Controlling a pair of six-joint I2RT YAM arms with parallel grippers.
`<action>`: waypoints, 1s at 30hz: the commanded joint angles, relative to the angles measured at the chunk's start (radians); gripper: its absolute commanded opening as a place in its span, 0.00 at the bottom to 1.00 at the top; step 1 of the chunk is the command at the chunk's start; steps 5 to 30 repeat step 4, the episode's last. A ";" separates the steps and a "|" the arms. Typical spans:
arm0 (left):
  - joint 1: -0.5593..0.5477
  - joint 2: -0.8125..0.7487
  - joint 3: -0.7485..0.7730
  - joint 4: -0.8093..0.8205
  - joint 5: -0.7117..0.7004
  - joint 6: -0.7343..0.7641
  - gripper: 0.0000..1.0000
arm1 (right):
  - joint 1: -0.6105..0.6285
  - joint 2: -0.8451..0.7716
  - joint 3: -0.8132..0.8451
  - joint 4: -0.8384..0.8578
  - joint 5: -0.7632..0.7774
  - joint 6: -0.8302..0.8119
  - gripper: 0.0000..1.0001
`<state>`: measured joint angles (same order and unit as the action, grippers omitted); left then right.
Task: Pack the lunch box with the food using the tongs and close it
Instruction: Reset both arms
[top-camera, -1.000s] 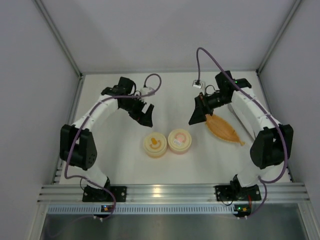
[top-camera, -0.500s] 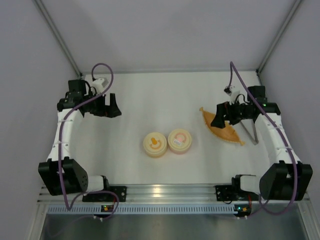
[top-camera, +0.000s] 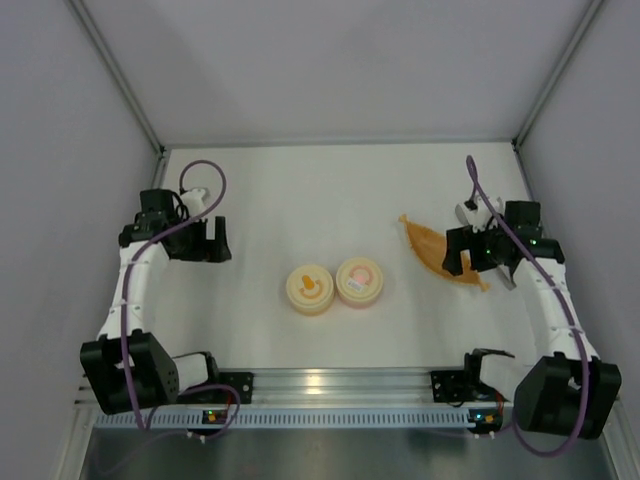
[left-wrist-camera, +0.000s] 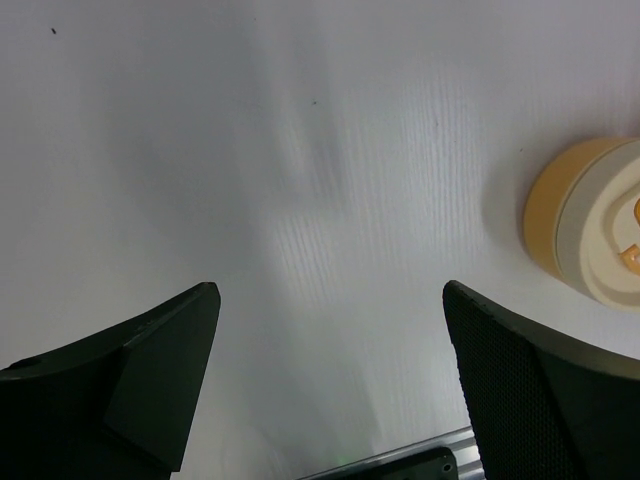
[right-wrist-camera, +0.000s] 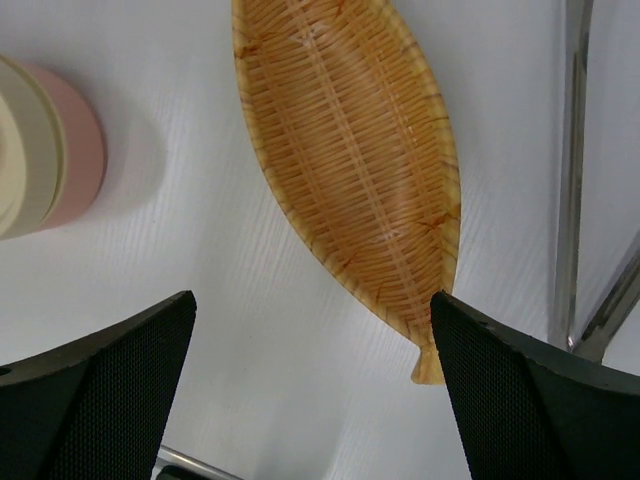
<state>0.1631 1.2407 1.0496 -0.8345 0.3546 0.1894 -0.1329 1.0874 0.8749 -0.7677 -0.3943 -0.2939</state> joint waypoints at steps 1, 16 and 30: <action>0.007 -0.047 -0.010 0.077 -0.046 0.013 0.98 | -0.016 -0.035 0.006 0.085 0.031 0.010 0.99; 0.007 -0.061 -0.005 0.077 -0.046 0.012 0.98 | -0.017 -0.072 0.001 0.103 0.037 0.016 0.99; 0.007 -0.061 -0.005 0.077 -0.046 0.012 0.98 | -0.017 -0.072 0.001 0.103 0.037 0.016 0.99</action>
